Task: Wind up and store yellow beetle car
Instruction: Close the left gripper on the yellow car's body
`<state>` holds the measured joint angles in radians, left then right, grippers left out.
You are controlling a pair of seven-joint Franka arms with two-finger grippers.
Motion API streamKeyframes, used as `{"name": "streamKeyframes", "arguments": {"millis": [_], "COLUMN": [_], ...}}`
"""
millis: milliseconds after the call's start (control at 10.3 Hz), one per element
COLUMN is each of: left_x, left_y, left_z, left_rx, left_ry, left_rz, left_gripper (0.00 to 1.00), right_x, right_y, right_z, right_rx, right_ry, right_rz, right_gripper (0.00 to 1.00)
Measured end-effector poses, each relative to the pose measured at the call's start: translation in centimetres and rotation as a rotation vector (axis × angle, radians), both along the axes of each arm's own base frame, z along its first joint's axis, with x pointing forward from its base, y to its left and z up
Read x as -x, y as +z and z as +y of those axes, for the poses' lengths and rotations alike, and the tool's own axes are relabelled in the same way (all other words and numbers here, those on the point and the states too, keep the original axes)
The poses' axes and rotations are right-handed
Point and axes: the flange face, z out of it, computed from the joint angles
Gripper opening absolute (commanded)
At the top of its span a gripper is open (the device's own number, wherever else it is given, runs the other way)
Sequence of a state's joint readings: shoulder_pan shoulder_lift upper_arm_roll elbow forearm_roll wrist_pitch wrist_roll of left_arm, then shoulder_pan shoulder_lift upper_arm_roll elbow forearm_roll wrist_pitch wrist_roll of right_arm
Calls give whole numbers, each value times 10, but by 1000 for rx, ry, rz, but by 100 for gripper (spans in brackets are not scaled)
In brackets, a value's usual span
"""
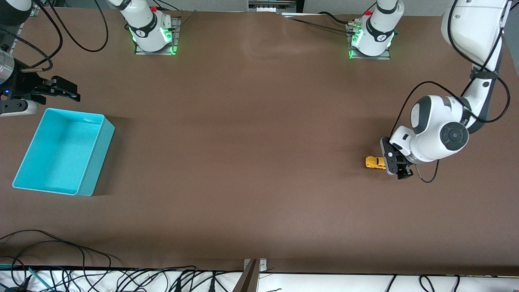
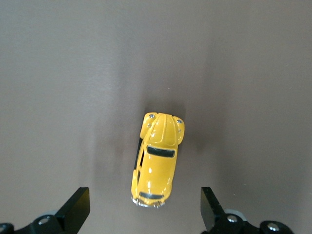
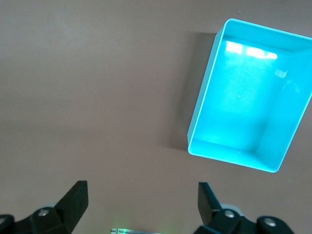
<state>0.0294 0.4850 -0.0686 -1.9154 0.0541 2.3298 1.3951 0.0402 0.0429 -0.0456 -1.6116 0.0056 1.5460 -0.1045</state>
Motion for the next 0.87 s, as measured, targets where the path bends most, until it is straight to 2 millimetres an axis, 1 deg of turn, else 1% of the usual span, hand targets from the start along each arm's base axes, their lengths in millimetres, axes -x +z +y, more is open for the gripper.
{"name": "streamKeyframes", "arguments": {"millis": [97, 291, 678, 872], "left_x": [6, 18, 21, 25], "left_y": [-13, -29, -33, -38], "left_z": [2, 3, 0, -1], "left_rx": [5, 10, 14, 16], "left_ry": [-24, -63, -84, -86], "left_rz": [-15, -26, -42, -55], "left_gripper": [100, 100, 100, 100], "right_x": [0, 0, 0, 0], "right_y": [0, 0, 0, 0], "right_z": [0, 0, 0, 0], "right_rx": [0, 0, 0, 0], "right_ry": [0, 0, 0, 0], "right_rz": [0, 0, 0, 0], "right_gripper": [100, 100, 100, 100]}}
